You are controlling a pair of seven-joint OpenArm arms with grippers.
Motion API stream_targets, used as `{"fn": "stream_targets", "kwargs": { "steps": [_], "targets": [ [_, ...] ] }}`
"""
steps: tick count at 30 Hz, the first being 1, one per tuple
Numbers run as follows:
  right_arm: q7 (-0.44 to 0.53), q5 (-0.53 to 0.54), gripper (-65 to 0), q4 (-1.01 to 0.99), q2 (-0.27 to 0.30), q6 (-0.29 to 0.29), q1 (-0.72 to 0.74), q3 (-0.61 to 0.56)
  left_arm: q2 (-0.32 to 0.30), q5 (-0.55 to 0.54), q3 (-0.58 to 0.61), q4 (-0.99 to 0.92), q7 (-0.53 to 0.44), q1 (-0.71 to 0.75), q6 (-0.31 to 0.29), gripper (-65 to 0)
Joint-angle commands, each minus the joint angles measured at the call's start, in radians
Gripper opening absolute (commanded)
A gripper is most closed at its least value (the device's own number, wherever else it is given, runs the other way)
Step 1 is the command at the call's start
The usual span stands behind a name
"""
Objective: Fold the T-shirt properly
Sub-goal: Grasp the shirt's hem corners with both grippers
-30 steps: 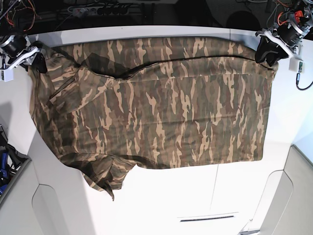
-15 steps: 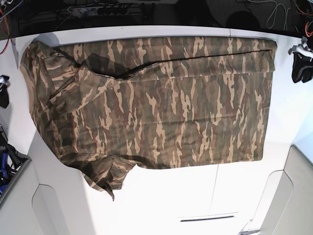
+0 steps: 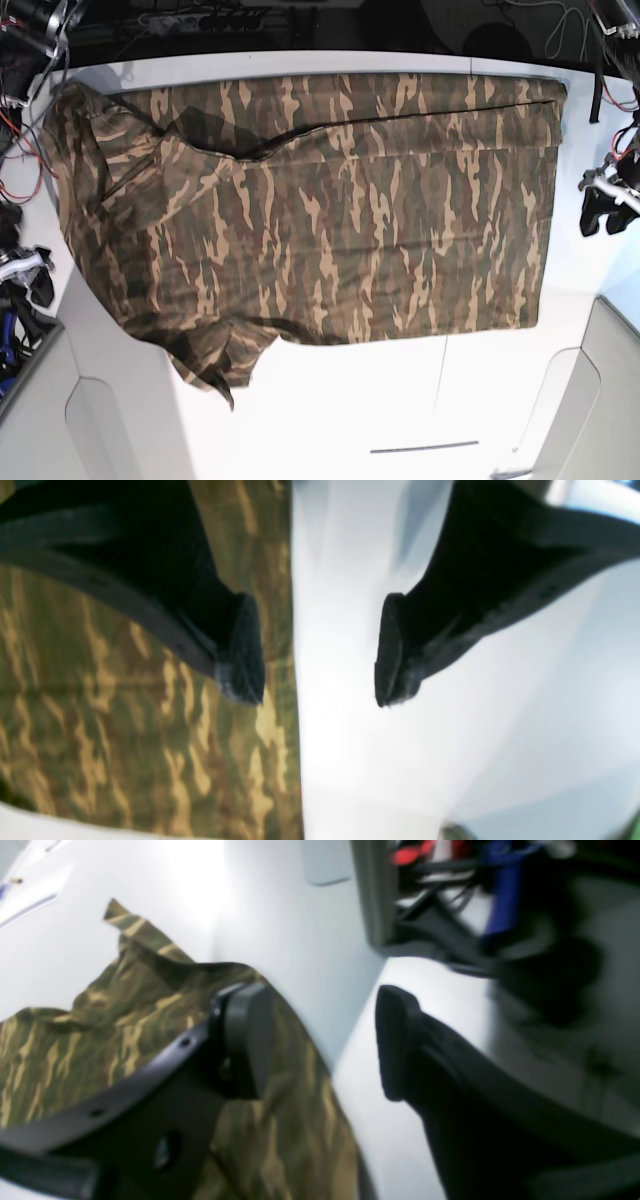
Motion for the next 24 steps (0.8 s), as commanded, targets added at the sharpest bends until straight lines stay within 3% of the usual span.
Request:
{"fn": "stream_targets", "kwargs": {
  "steps": [1,6,15,24],
  "targets": [
    [0.052,0.005,-32.5,-0.034,0.021,-0.005,0.044,-0.021,-0.032,-0.014,0.021,-0.032,-0.031,-0.044,-0.003,-26.7],
    [0.214,-0.073,-32.5,-0.287,0.015,-0.005,0.173,-0.146,-0.054,0.06,0.13,-0.274,-0.082,-0.236,0.0,-26.7],
    [0.315,-0.126,-32.5,-0.518,0.003,-0.057,0.254,-0.222,-0.06,0.116,0.291,-0.73,-0.171,-0.529,0.014,-26.7],
    [0.315,-0.158,-32.5,-0.535,-0.089,-0.033,0.258,-0.223,-0.025,0.115,0.338,-0.796,-0.149,-0.618,0.013,-26.7]
  ]
}}
